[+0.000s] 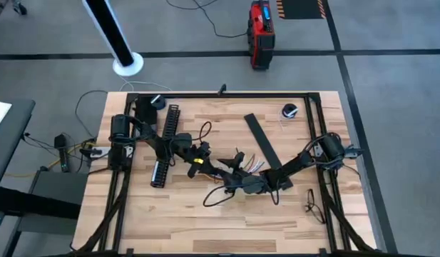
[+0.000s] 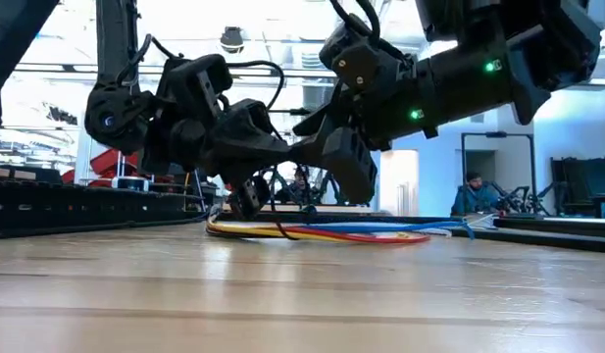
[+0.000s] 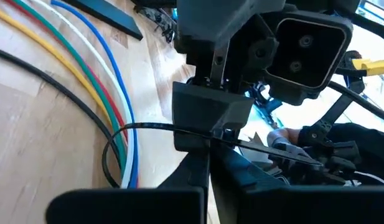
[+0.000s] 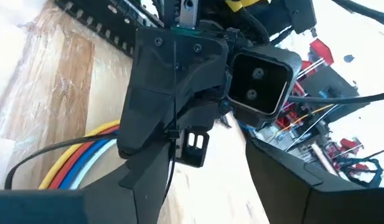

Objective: Ziptie cables
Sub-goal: Wrap the black zip tie on the cable

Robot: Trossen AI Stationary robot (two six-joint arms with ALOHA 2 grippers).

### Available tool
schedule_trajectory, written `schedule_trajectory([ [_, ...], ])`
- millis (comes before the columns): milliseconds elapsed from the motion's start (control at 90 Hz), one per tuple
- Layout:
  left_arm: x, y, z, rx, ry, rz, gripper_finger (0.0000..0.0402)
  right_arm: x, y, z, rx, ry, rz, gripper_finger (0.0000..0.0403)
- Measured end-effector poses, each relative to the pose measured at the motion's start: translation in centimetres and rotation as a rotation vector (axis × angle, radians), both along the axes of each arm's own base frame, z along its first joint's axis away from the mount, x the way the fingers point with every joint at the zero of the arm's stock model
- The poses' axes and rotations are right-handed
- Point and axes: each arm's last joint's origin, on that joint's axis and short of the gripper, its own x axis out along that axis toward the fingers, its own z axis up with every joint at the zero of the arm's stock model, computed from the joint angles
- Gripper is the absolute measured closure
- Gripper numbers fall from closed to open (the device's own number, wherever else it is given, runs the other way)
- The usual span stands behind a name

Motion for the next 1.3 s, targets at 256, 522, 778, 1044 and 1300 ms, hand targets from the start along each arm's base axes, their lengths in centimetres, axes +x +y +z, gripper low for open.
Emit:
schedule_trajectory([
  [256, 0.2, 0.1, 0.6, 0.009, -0.052, 0.007, 0.0401, 0.2, 0.1, -1.1, 0.103, 0.091, 0.054, 0.0189],
  [522, 0.2, 0.0, 0.6, 0.007, -0.052, -0.008, 0.0401, 0.4, -0.3, -0.1, 0.122, 0.084, 0.019, 0.0189],
  [778, 0.1, 0.1, 0.6, 0.019, -0.056, -0.008, 0.0401, -0.1, -1.0, 1.5, 0.149, 0.101, -0.021, 0.0190],
  [1044, 0.1, 0.3, 0.5, 0.016, -0.049, -0.004, 0.0401, -1.1, -1.4, 1.7, 0.272, 0.165, -0.057, 0.0190],
  [1300, 0.1, 0.3, 0.5, 0.035, -0.059, -0.005, 0.0401, -2.0, -1.8, 2.9, 0.449, 0.219, -0.018, 0.0194],
])
